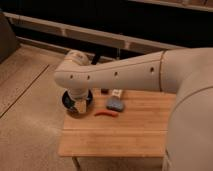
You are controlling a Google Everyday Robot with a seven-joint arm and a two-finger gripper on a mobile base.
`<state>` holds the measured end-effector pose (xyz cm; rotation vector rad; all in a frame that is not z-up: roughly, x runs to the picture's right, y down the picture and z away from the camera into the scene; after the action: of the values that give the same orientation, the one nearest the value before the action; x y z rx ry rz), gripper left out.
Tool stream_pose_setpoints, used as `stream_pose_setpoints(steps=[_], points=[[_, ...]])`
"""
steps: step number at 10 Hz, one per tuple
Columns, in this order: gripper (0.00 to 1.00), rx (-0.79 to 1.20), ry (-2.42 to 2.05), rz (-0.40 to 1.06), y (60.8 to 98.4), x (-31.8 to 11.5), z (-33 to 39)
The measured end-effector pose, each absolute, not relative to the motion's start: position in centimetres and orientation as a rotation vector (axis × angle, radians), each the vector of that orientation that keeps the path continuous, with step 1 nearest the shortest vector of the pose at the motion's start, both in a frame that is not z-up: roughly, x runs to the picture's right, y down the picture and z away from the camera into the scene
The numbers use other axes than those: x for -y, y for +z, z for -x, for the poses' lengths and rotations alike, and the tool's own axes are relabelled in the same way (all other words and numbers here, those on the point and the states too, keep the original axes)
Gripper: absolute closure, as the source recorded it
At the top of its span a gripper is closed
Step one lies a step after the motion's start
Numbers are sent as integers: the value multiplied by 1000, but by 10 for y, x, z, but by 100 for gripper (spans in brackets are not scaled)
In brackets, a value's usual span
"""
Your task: Place the pepper in the ceramic cup
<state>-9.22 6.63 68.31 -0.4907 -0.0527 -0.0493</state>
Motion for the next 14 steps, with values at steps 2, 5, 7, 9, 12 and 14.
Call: stream_pose_setpoints(steps=[2, 5, 7, 9, 12, 14], points=[[35, -101, 9, 572, 687, -94, 37], [35, -413, -26, 634, 715, -109, -11], [35, -539, -59, 660, 743, -114, -11], [35, -582, -51, 687, 779, -120, 3], [35, -446, 54, 714, 813, -123, 31], [35, -241, 111, 697, 815, -110, 51]])
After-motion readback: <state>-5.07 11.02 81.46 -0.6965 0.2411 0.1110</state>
